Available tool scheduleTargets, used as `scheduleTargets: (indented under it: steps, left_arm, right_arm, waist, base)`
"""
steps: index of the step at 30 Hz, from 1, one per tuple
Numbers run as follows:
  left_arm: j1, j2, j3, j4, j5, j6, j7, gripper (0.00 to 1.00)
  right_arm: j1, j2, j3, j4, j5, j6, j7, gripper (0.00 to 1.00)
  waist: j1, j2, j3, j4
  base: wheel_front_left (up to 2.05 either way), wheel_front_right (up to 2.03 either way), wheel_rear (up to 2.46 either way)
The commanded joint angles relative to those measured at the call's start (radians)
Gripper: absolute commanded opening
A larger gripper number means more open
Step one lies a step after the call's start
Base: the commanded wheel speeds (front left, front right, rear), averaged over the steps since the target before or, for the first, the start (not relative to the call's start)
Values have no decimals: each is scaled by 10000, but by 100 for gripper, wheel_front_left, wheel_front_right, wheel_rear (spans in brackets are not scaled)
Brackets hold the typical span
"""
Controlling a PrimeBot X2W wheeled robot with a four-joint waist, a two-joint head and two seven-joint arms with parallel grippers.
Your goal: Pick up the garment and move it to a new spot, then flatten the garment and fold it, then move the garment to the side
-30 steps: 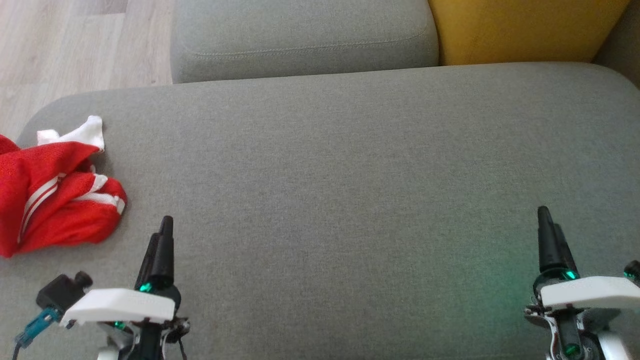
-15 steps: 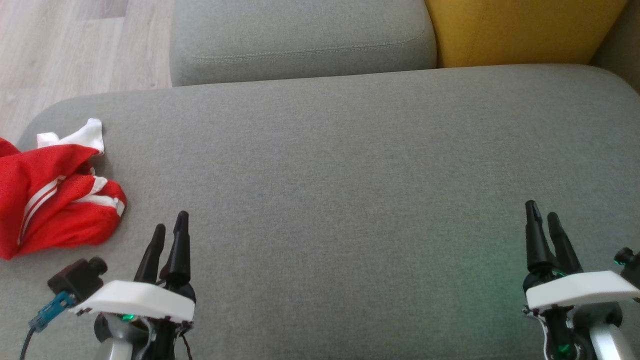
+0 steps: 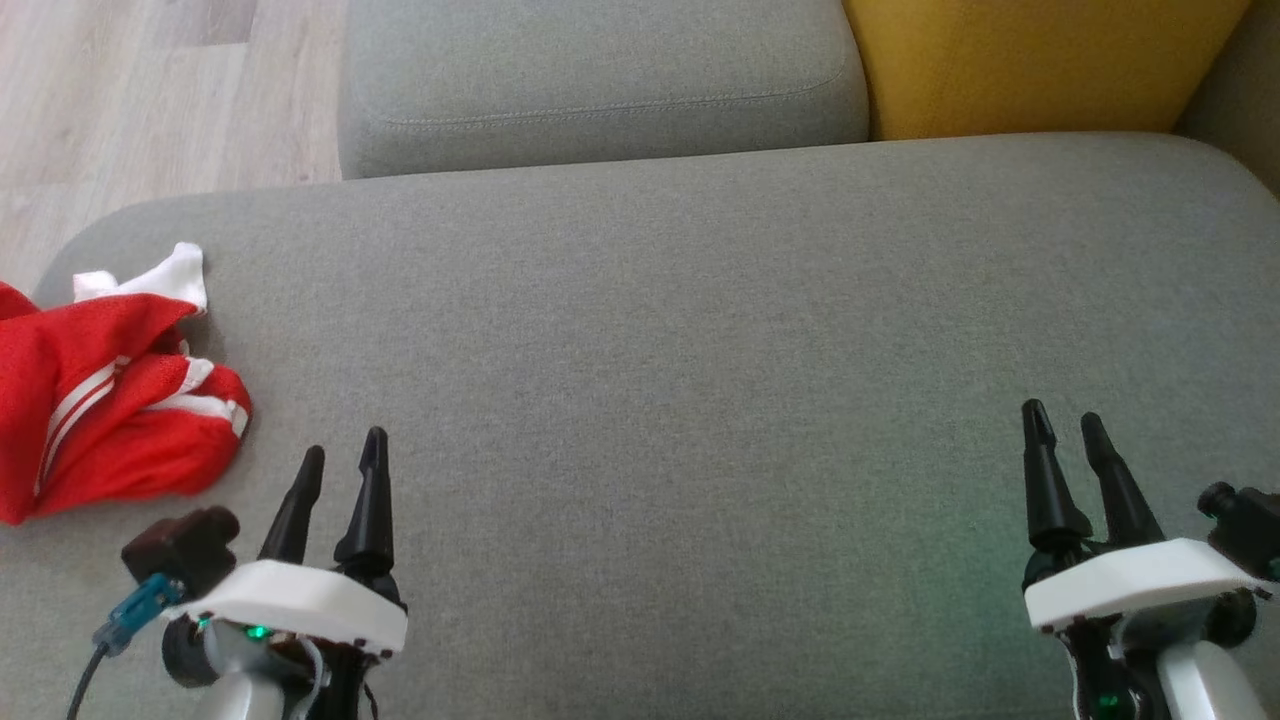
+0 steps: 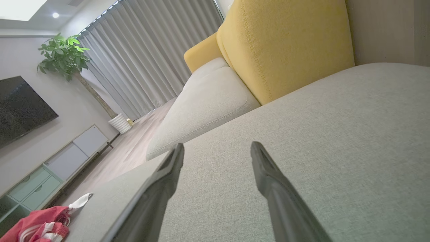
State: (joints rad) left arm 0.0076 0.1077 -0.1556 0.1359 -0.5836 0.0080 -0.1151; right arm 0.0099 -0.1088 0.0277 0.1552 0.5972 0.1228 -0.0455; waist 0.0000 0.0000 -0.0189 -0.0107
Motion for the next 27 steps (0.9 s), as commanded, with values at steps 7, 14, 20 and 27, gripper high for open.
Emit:
scheduleTargets:
  steps: [7,14,20,27]
  left_arm:
    - [-362,334,-53,-301,1067,362,-310,100]
    - [-335,458,-250,-349,1802,569,-515,100]
    - [-311,499,-408,-296,2335,649,-691,100]
    - [-291,484,-457,-94,2776,719,-867,100]
  right_arm:
    - [-336,-181,226,-518,-1170,53,-237,100]
    - [-316,-140,279,-588,-2029,58,-356,100]
    - [-296,-177,394,-604,-2727,62,-414,100]
    - [-264,-102,421,-648,-3364,66,-454,100]
  waist:
    - [0,0,-32,-18]
    - [0,0,-50,-9]
    - [0,0,-64,5]
    - [0,0,-82,-1]
  base:
    - [0,0,0]
    - [0,0,0]
    - [0,0,0]
    - [0,0,0]
